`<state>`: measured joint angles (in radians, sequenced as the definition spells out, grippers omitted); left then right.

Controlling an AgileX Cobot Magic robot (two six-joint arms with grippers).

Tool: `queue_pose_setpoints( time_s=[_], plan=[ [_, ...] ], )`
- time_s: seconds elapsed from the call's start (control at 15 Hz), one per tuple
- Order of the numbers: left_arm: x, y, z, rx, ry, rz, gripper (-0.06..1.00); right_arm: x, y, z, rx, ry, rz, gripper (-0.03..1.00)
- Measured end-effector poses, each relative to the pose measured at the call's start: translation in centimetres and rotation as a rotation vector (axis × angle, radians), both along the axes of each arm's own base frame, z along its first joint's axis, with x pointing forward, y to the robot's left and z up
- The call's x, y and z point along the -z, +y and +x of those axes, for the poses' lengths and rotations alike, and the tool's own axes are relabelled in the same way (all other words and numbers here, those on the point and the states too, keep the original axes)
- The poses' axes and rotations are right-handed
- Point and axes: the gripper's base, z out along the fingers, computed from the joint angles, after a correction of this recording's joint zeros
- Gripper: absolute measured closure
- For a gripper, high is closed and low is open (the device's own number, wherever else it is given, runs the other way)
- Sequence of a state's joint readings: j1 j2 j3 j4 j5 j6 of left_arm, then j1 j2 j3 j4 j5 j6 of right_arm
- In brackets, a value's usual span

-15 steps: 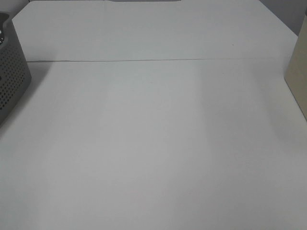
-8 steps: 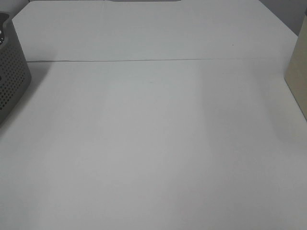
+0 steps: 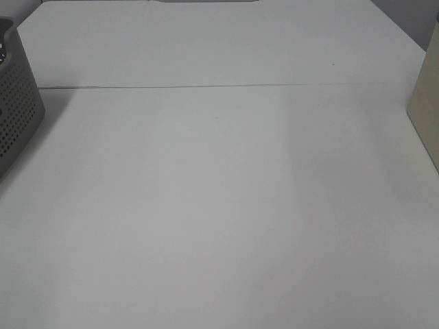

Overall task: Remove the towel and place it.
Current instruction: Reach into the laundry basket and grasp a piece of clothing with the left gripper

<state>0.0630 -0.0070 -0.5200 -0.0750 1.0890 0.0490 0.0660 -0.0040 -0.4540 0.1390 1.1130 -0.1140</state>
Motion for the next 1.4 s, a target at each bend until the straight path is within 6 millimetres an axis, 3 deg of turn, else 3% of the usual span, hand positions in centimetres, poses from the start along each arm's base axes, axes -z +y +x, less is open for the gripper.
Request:
queue_pose_setpoints(
  time_s=[1.4],
  plan=[
    [0.0, 0.0, 0.0, 0.0, 0.0, 0.0, -0.05, 0.0, 0.03, 0.0, -0.002, 0.0, 0.003, 0.22]
  ],
)
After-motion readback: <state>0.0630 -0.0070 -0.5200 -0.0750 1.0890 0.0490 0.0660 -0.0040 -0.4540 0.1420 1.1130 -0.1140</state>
